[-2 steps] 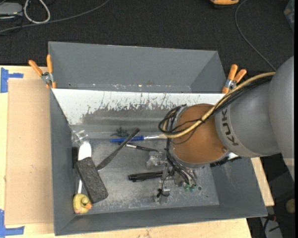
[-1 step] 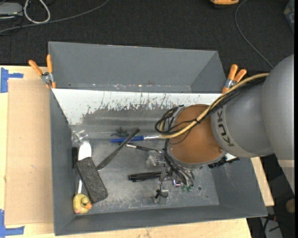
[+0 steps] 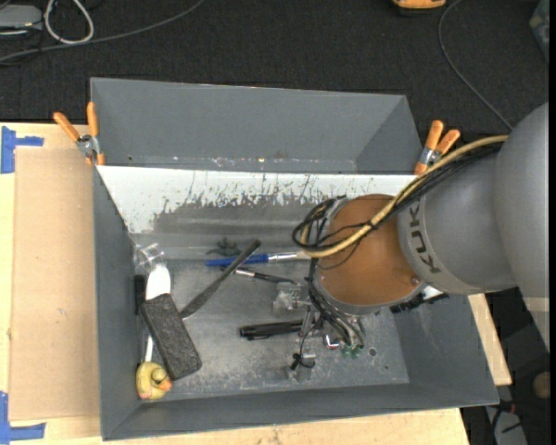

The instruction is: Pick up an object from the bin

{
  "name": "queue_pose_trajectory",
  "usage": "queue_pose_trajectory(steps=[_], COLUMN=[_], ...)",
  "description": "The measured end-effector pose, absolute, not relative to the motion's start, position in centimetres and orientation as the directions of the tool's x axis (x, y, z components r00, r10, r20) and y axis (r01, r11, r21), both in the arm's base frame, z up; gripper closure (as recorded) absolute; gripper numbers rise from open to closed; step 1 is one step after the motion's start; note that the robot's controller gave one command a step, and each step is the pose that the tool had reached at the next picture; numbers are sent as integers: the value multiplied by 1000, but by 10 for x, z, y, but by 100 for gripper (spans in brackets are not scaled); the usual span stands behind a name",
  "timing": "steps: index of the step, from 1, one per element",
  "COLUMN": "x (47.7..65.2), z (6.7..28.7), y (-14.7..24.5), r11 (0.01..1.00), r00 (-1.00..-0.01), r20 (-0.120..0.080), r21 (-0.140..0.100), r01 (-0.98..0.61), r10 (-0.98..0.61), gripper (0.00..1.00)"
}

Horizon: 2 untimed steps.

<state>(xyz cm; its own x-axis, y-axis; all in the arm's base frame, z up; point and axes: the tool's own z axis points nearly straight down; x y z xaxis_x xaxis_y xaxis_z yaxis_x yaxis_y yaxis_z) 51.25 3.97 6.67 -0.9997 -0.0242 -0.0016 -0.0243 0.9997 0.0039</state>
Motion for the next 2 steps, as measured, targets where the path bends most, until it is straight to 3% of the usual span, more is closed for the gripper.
queue_pose_trajectory(steps=[1,2], x=[514,514], z=[64,64], y=[41,41], r11=[1000,1000], r00=[-1000,-1000], r20=[-1,-1], r21=[3,3], r01=[-11,-11], r10=[-11,-11], gripper=[100,100])
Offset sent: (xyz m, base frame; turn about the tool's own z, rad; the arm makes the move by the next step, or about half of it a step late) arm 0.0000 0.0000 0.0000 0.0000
